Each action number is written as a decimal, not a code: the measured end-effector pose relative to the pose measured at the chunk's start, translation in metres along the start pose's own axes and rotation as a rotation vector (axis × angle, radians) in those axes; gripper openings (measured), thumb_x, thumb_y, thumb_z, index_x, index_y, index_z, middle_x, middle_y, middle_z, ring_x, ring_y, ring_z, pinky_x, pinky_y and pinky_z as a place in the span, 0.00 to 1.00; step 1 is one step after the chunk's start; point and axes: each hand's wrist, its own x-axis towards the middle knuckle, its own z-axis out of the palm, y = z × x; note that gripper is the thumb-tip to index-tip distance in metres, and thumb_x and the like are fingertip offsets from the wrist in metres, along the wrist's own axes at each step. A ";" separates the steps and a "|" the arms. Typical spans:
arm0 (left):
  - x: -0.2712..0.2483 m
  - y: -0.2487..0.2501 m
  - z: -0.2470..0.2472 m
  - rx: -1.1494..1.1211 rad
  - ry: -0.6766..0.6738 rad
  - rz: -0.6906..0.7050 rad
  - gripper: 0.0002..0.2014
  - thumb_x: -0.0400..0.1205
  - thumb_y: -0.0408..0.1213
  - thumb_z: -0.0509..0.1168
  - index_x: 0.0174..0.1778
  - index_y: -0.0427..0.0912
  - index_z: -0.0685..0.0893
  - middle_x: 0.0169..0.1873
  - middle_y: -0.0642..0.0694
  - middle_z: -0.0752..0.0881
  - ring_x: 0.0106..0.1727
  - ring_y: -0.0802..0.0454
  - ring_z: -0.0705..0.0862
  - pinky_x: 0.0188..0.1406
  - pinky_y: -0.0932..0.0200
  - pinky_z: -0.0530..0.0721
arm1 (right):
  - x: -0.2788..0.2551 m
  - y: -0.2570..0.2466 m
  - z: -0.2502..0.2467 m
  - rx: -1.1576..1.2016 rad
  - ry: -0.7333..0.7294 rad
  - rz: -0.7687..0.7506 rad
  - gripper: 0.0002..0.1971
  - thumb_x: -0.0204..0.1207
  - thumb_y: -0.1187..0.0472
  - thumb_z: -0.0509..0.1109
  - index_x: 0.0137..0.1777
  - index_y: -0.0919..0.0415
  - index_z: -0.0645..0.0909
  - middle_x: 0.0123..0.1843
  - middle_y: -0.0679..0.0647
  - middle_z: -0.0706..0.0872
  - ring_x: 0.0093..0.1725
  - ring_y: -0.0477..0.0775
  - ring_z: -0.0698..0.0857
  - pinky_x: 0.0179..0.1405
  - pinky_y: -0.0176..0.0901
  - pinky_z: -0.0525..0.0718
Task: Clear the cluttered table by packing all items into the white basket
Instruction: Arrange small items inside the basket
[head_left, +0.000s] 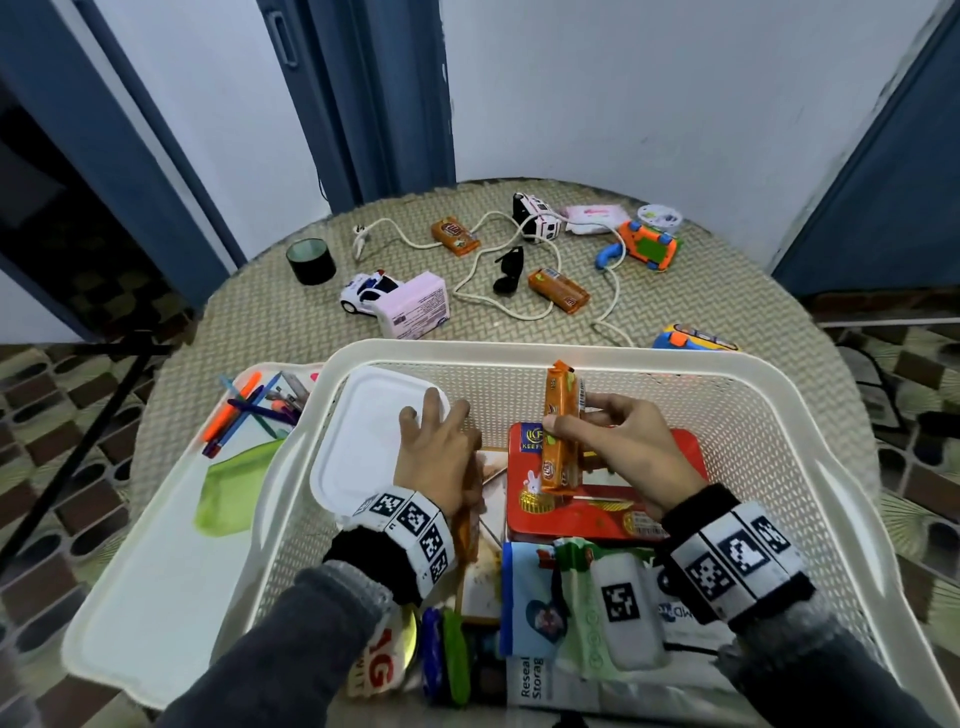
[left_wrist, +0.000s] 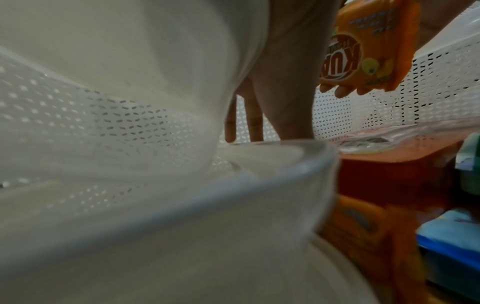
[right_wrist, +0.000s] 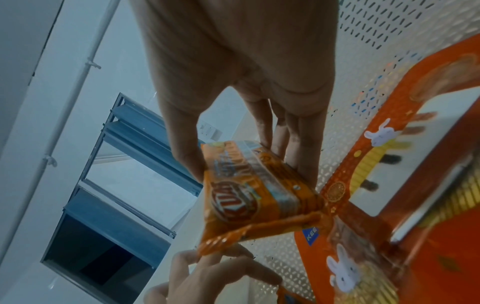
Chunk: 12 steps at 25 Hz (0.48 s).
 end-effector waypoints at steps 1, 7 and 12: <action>-0.001 0.000 -0.001 0.013 -0.003 0.019 0.27 0.71 0.55 0.72 0.65 0.52 0.79 0.73 0.49 0.62 0.76 0.38 0.50 0.61 0.44 0.53 | 0.001 0.000 0.000 0.000 -0.003 0.003 0.31 0.64 0.59 0.83 0.66 0.64 0.76 0.47 0.57 0.91 0.45 0.53 0.91 0.33 0.40 0.84; -0.002 -0.016 -0.010 0.009 -0.037 0.129 0.28 0.72 0.64 0.63 0.64 0.53 0.83 0.71 0.53 0.69 0.72 0.42 0.57 0.63 0.46 0.59 | 0.005 0.007 -0.002 0.017 -0.065 0.108 0.24 0.67 0.62 0.80 0.62 0.65 0.80 0.48 0.61 0.91 0.46 0.56 0.91 0.42 0.49 0.89; -0.004 -0.042 -0.009 -0.247 -0.083 0.139 0.40 0.67 0.70 0.62 0.76 0.64 0.66 0.81 0.62 0.53 0.76 0.49 0.54 0.60 0.52 0.55 | 0.001 0.014 0.018 0.114 -0.232 0.201 0.14 0.76 0.69 0.71 0.61 0.71 0.80 0.41 0.65 0.88 0.31 0.54 0.88 0.29 0.43 0.88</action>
